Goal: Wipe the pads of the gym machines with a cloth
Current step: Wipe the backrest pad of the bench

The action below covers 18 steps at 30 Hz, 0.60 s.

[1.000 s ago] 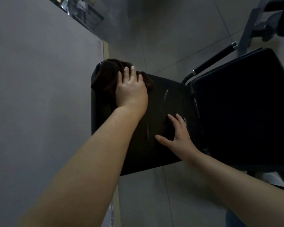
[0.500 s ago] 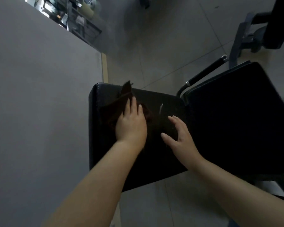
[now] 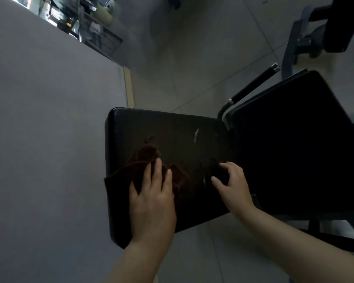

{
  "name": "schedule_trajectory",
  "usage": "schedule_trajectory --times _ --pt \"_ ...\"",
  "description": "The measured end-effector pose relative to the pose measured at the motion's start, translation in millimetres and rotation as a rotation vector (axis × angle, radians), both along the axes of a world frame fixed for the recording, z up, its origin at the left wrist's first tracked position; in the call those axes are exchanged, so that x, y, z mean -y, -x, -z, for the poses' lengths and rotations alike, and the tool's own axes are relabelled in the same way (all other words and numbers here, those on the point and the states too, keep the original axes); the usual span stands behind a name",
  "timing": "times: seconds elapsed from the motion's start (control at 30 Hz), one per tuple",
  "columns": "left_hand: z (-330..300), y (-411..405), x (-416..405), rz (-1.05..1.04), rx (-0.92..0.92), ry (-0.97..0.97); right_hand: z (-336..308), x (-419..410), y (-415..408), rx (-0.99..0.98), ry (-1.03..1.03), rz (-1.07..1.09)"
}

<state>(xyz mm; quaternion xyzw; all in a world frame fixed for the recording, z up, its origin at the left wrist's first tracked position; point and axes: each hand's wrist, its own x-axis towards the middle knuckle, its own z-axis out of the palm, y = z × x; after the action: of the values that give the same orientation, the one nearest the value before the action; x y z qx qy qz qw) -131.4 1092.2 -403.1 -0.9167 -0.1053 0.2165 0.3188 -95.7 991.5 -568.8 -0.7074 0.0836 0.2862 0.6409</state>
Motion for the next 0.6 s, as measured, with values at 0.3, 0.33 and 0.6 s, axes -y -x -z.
schedule_trajectory --times 0.3,0.33,0.6 --pt "31 -86 -20 0.048 0.045 -0.062 -8 4 -29 0.164 -0.077 0.145" --pt "34 -97 -21 0.040 0.041 -0.059 -8 4 -31 0.168 -0.074 0.149" --pt "24 1 7 0.037 0.004 0.096 -9 6 -33 0.143 -0.082 0.159"
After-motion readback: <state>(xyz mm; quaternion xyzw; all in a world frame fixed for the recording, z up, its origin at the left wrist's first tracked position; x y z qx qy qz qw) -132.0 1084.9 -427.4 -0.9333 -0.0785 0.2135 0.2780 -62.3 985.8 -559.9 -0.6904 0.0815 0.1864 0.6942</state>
